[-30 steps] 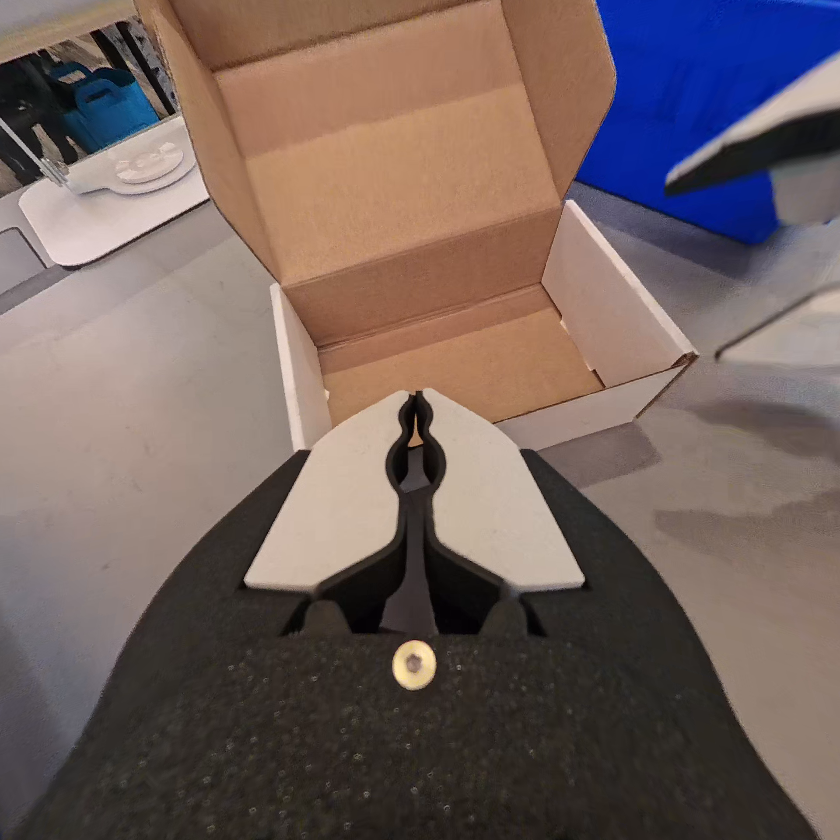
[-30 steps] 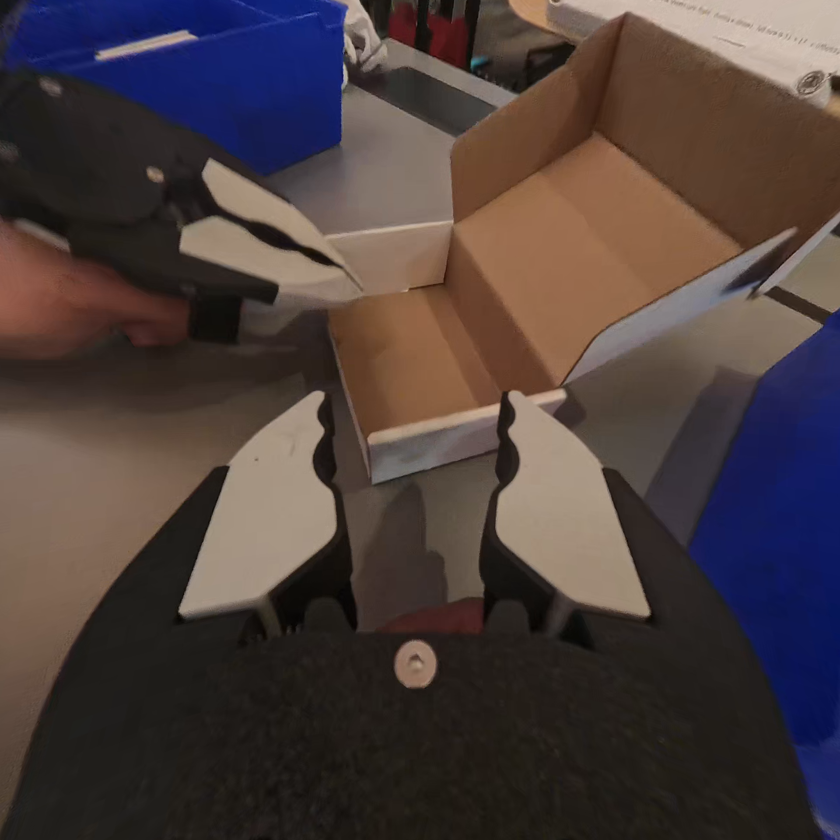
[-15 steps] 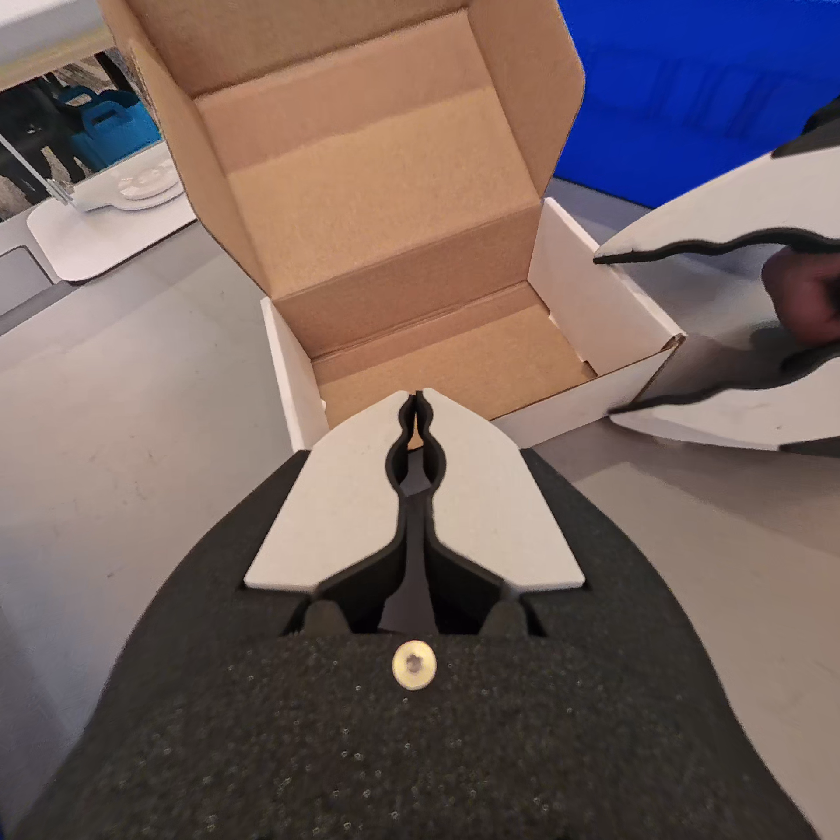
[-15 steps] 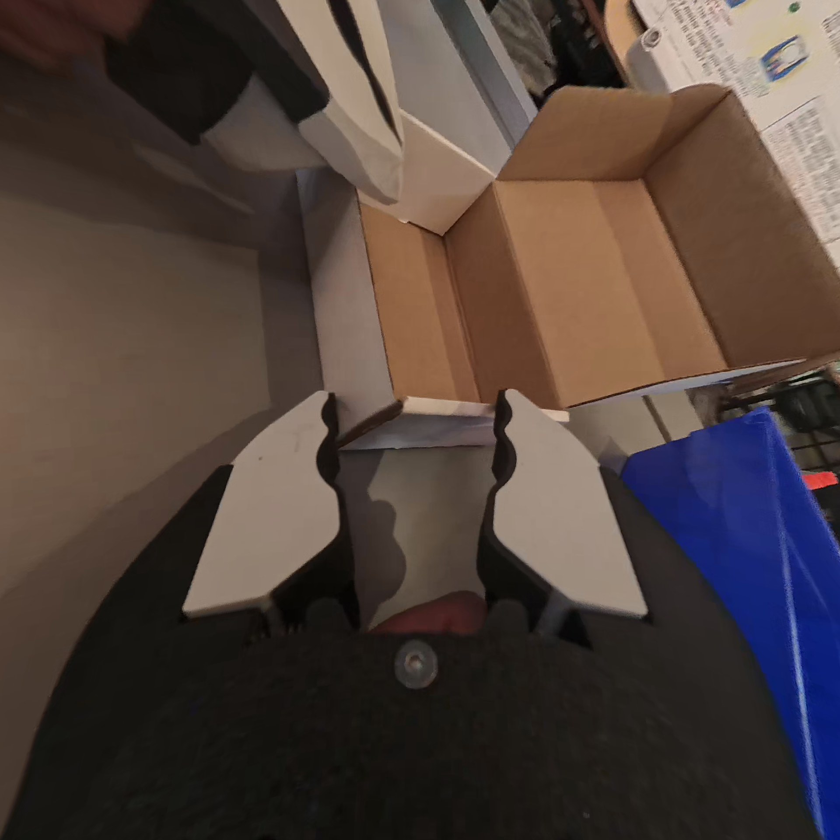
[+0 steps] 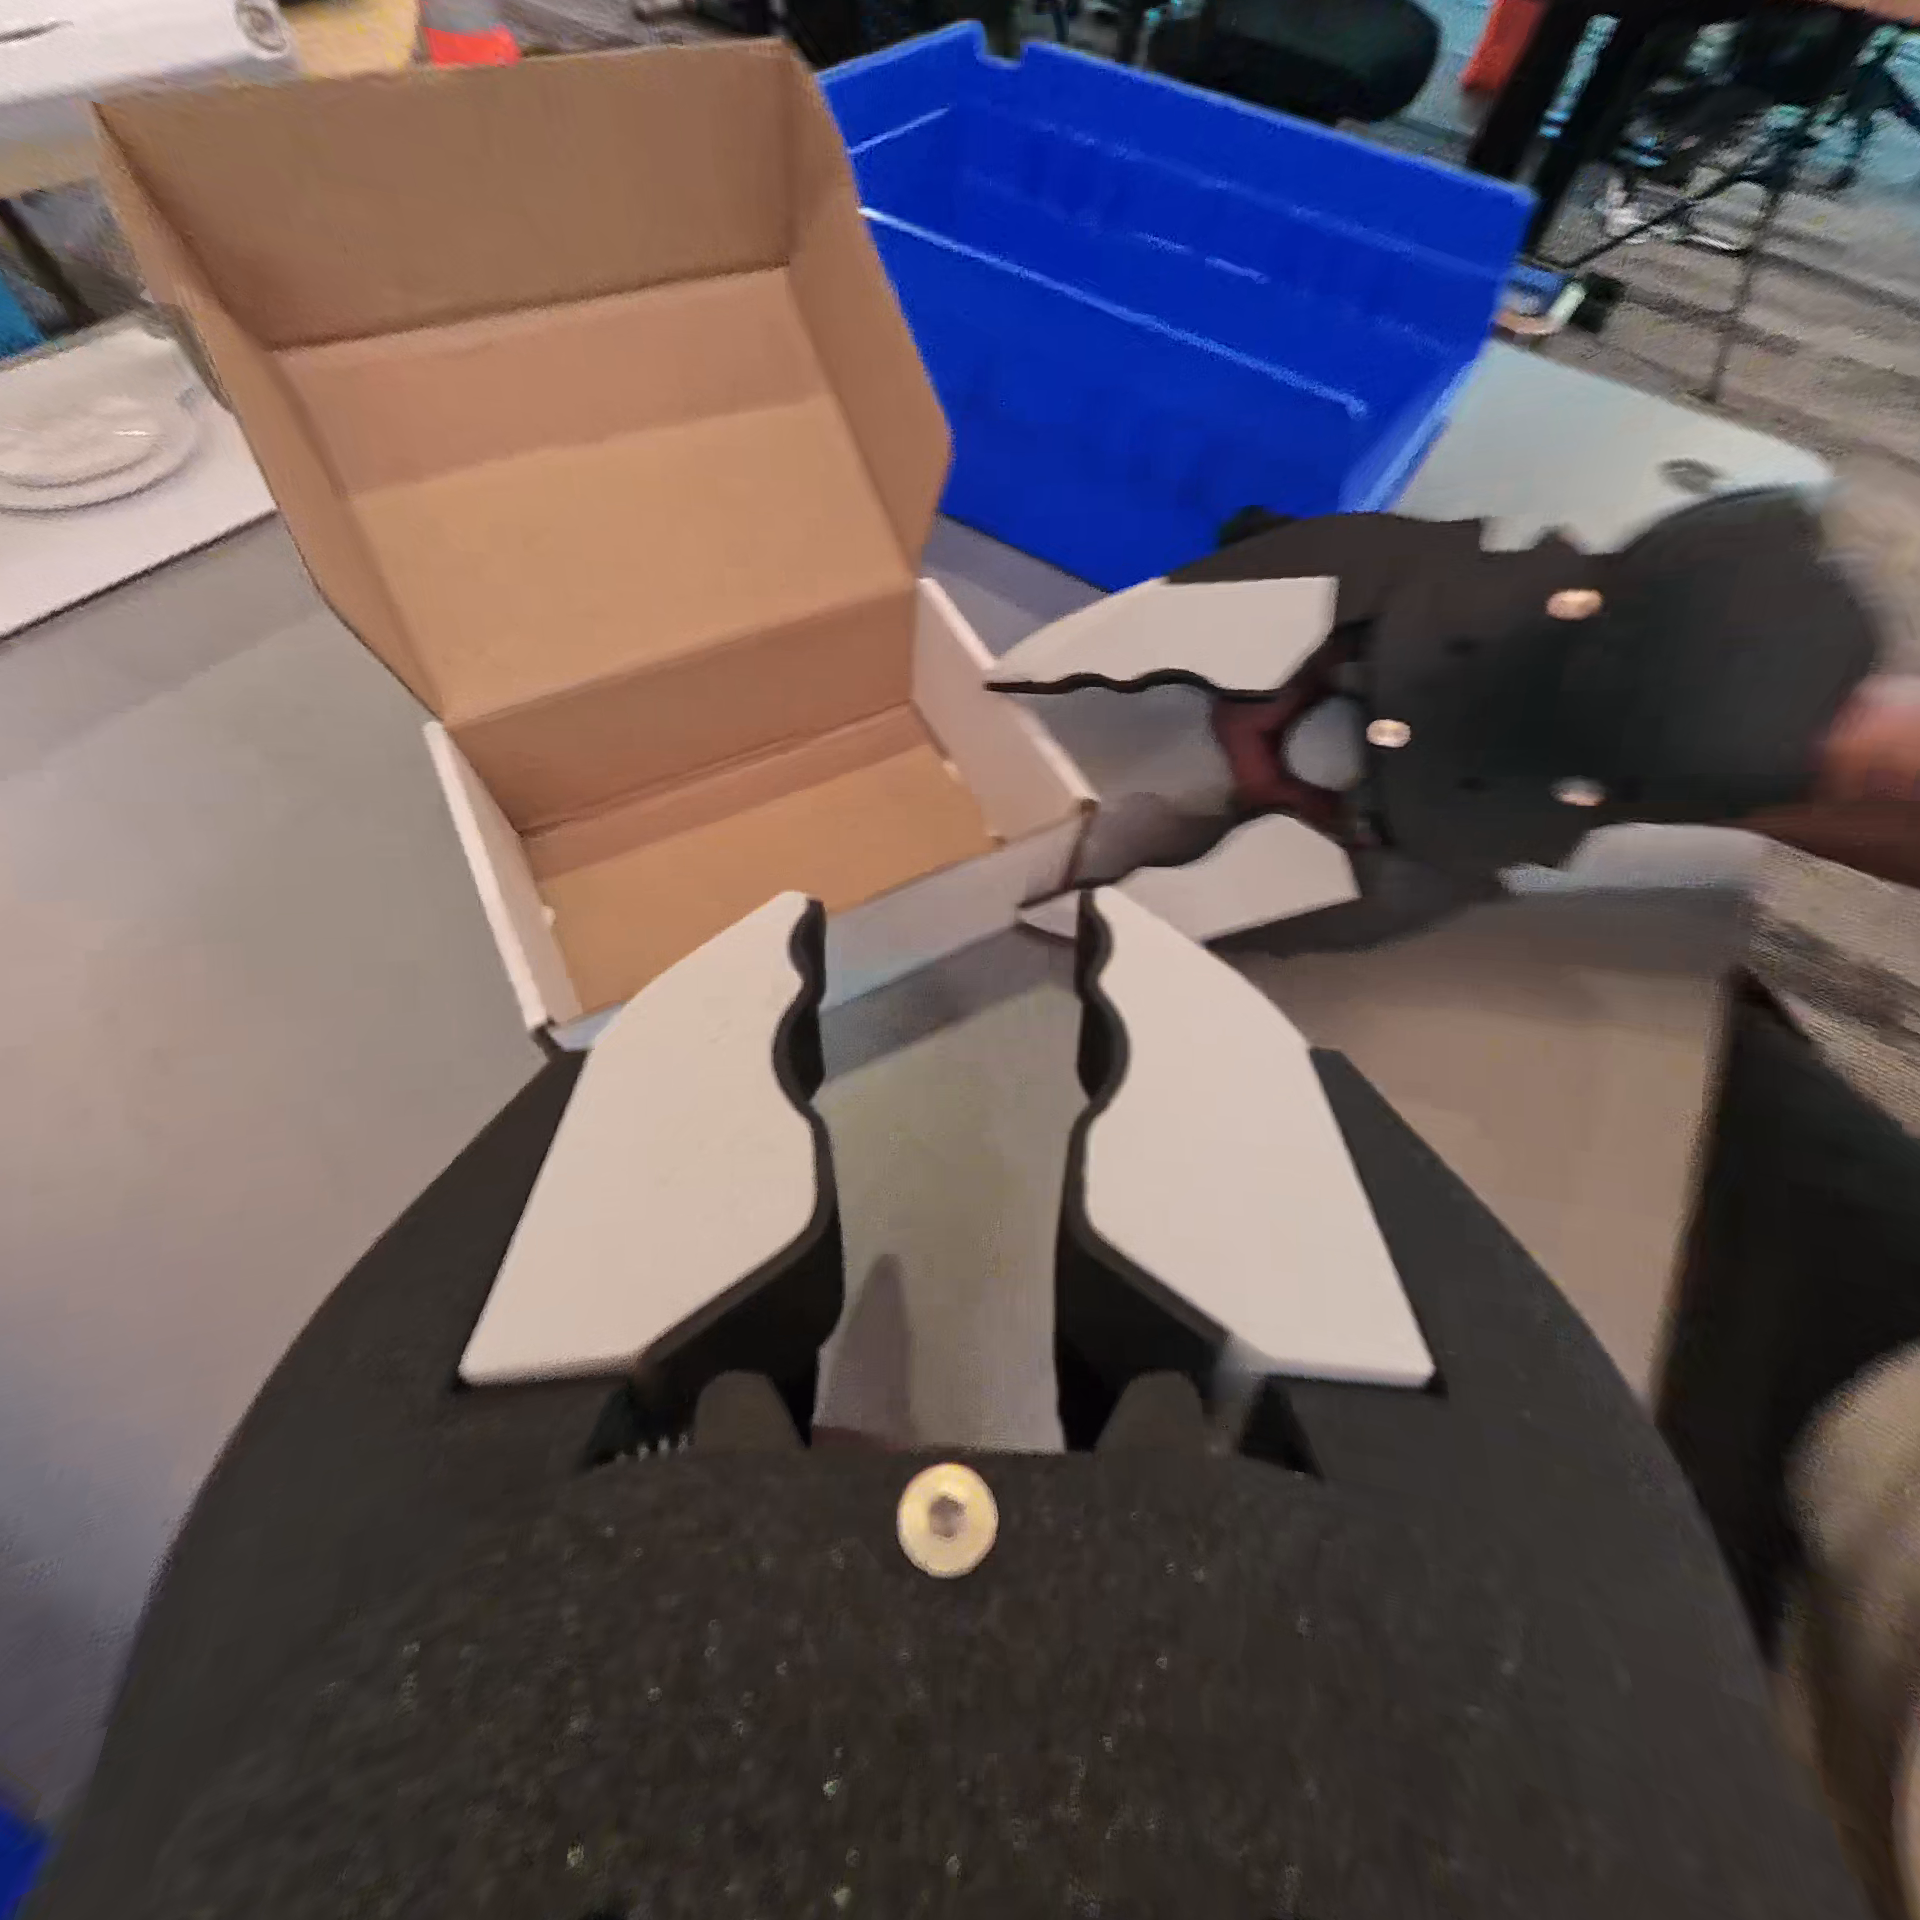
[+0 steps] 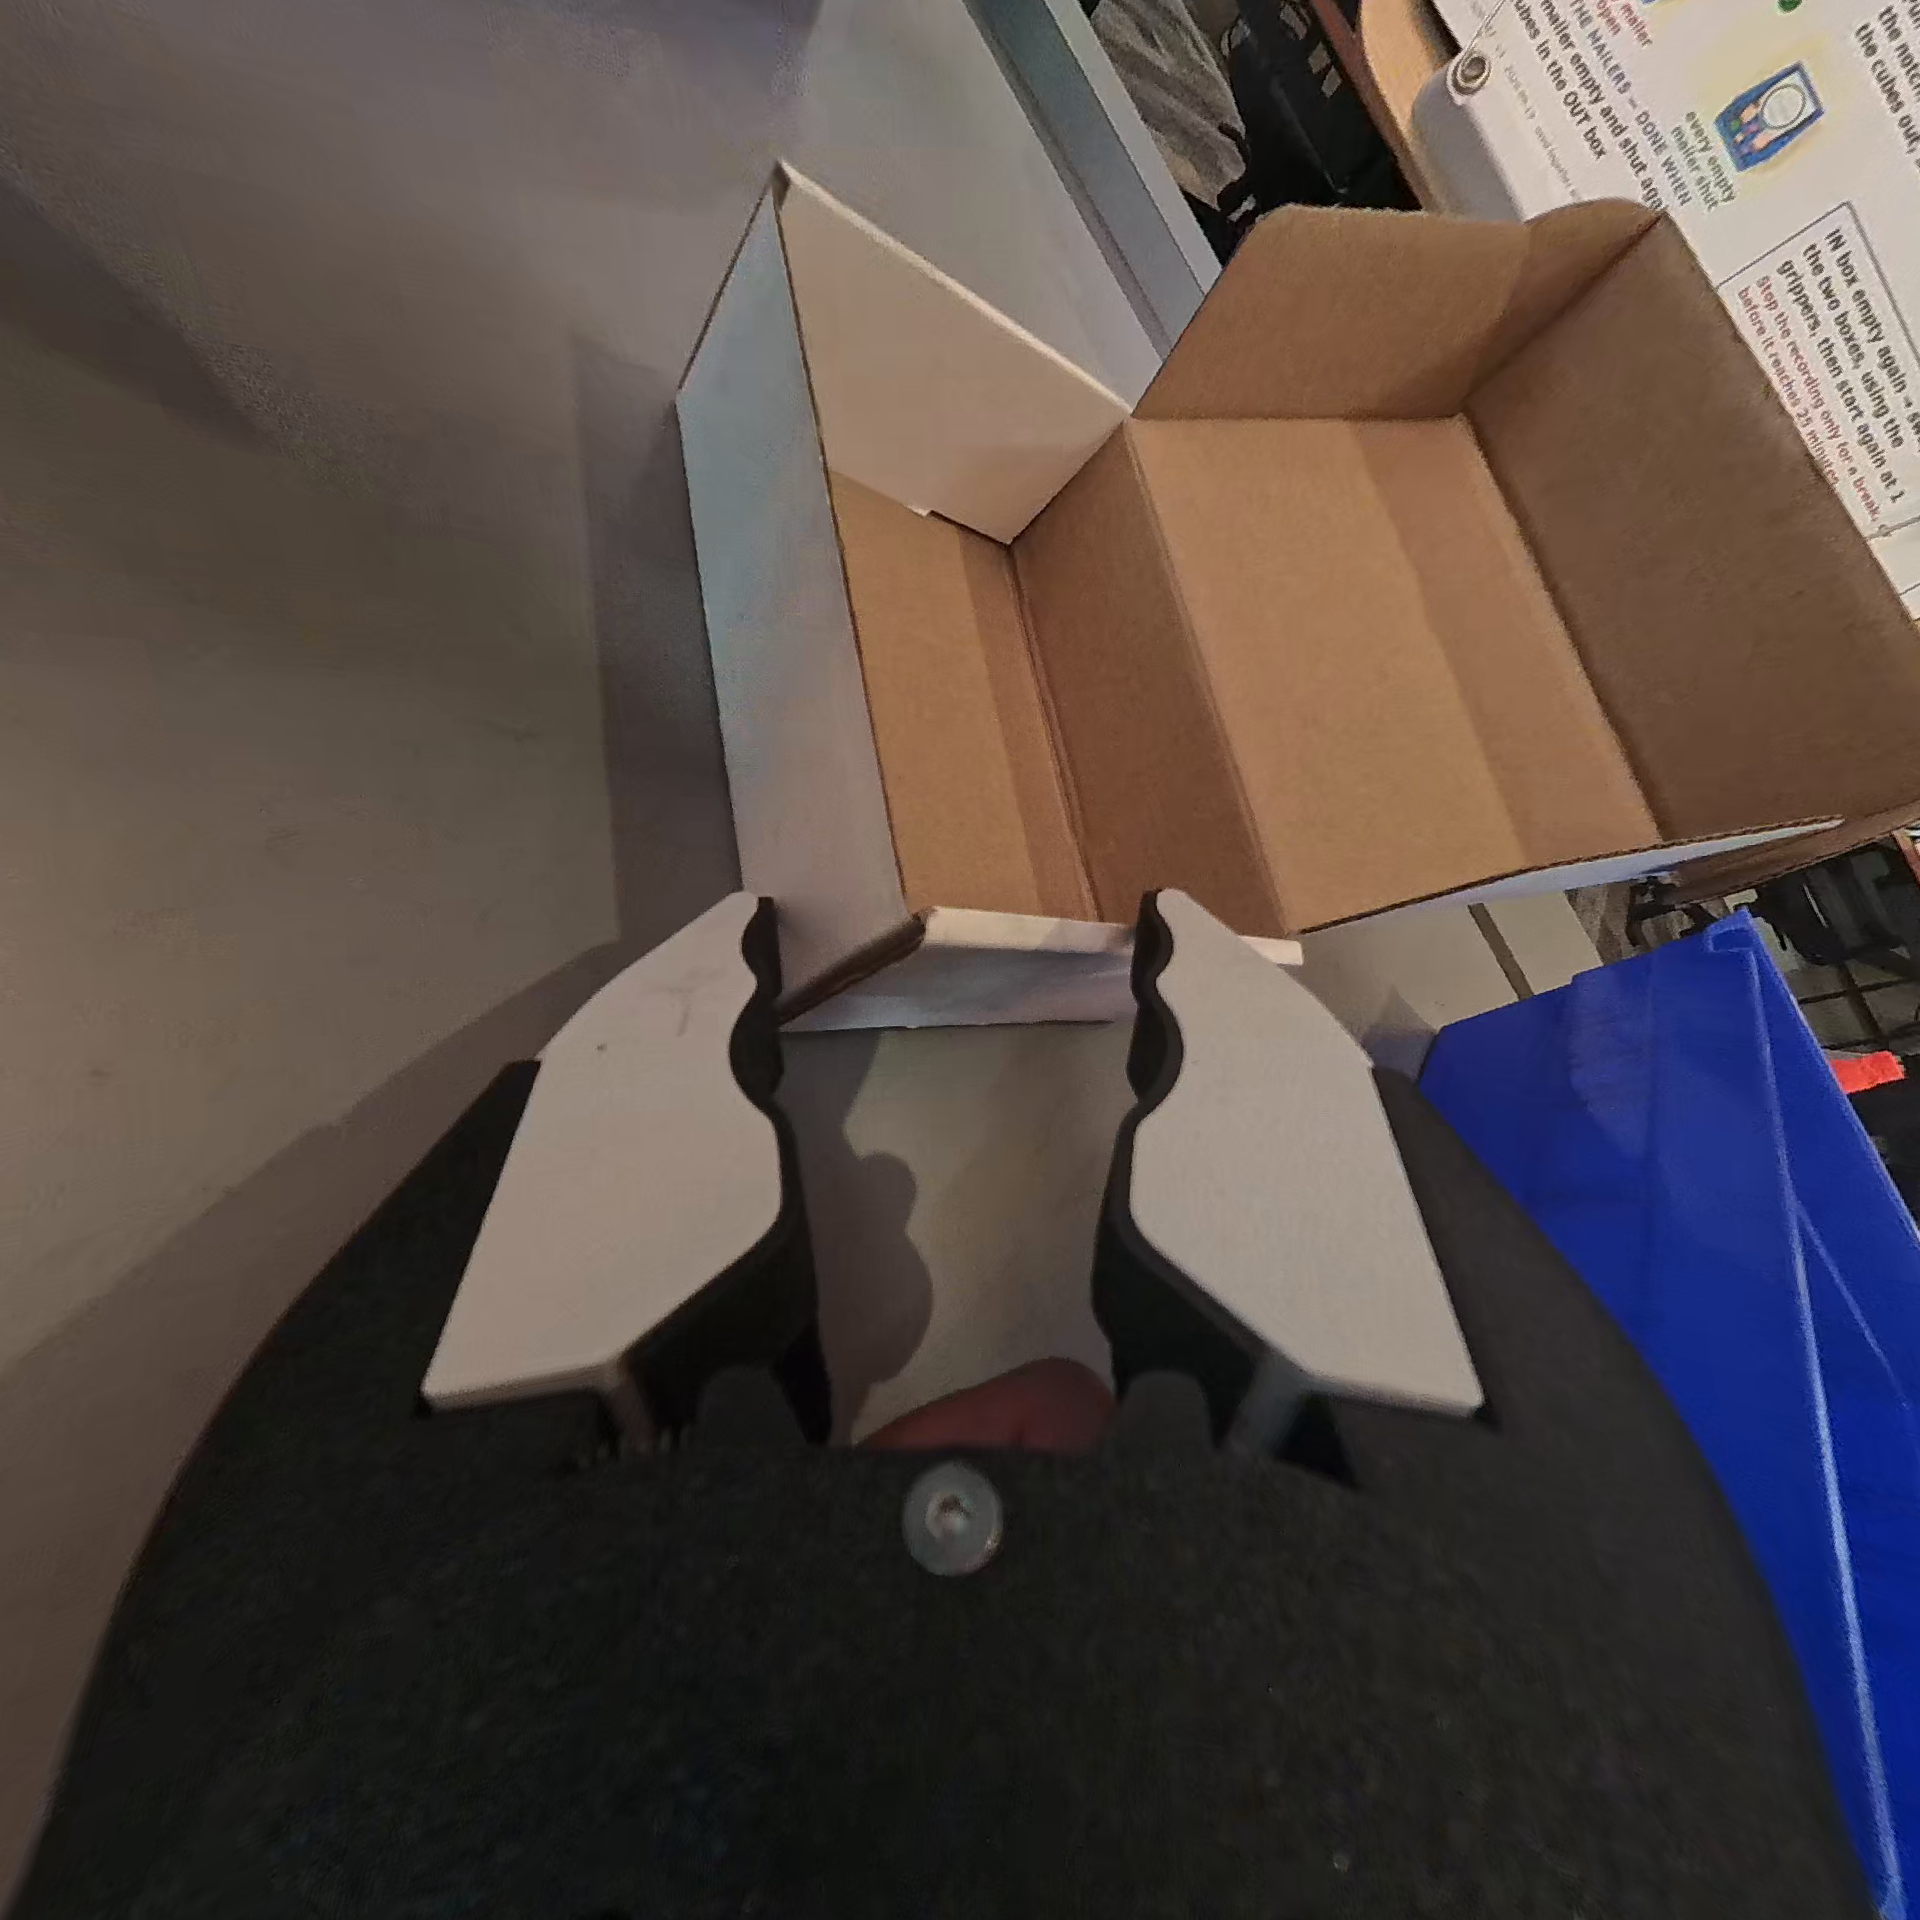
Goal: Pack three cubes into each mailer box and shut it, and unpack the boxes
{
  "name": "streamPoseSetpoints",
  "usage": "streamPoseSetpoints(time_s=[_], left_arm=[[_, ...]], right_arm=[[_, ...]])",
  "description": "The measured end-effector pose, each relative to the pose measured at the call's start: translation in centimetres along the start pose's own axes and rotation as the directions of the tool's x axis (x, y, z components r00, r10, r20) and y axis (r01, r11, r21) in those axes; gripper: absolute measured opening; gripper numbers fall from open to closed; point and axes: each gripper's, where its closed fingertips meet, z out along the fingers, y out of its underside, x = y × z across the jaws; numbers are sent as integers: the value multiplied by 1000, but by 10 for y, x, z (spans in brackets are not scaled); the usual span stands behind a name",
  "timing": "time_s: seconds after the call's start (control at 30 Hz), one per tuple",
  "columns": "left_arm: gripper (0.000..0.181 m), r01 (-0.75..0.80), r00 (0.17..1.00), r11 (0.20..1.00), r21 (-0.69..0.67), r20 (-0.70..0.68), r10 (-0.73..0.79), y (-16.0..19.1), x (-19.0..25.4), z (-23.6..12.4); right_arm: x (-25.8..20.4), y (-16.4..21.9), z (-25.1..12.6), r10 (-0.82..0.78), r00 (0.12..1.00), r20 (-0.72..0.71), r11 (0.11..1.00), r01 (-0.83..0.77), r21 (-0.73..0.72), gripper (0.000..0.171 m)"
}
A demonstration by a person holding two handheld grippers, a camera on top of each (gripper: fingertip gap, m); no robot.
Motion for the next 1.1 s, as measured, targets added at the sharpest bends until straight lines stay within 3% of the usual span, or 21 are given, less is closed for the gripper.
streamPoseSetpoints(time_s=[0.07,0.13,0.2,0.27,0.37,0.47,0.63,0.83,0.97,1.1], left_arm=[[50,-10,999,999,-44,-40,8,-2,6,-33],[55,-18,1000,992,-125,10,19,5,-10,-72],[45,-8,995,970,-243,94,31,23,-41,-114],[51,47,974,943,-330,224,30,43,-85,-154],[61,110,948,857,-504,313,62,84,-140,-187],[65,173,934,759,-628,349,75,114,-175,-190],[66,237,931,657,-716,360,56,135,-204,-171],[42,263,948,598,-757,319,-14,155,-207,-161],[41,280,938,609,-742,345,-11,135,-210,-174],[41,237,927,697,-677,373,47,70,-206,-185]], right_arm=[[0,0,1,0,1000,0,1000,0,0,65],[0,-1,1,-2,1000,1,1000,2,1,65],[0,-1,1,-2,1000,3,1000,2,2,65],[0,-1,1,-2,1000,3,1000,2,3,65],[0,-1,1,-3,1000,3,1000,3,3,65],[0,-1,1,-3,1000,3,1000,3,2,65],[0,-1,2,-1,1000,2,1000,1,0,65],[0,-2,4,1,1000,0,1000,-1,-2,64],[0,-3,4,2,1000,4,1000,-2,-1,64],[0,-3,4,1,1000,6,1000,-1,0,64]])
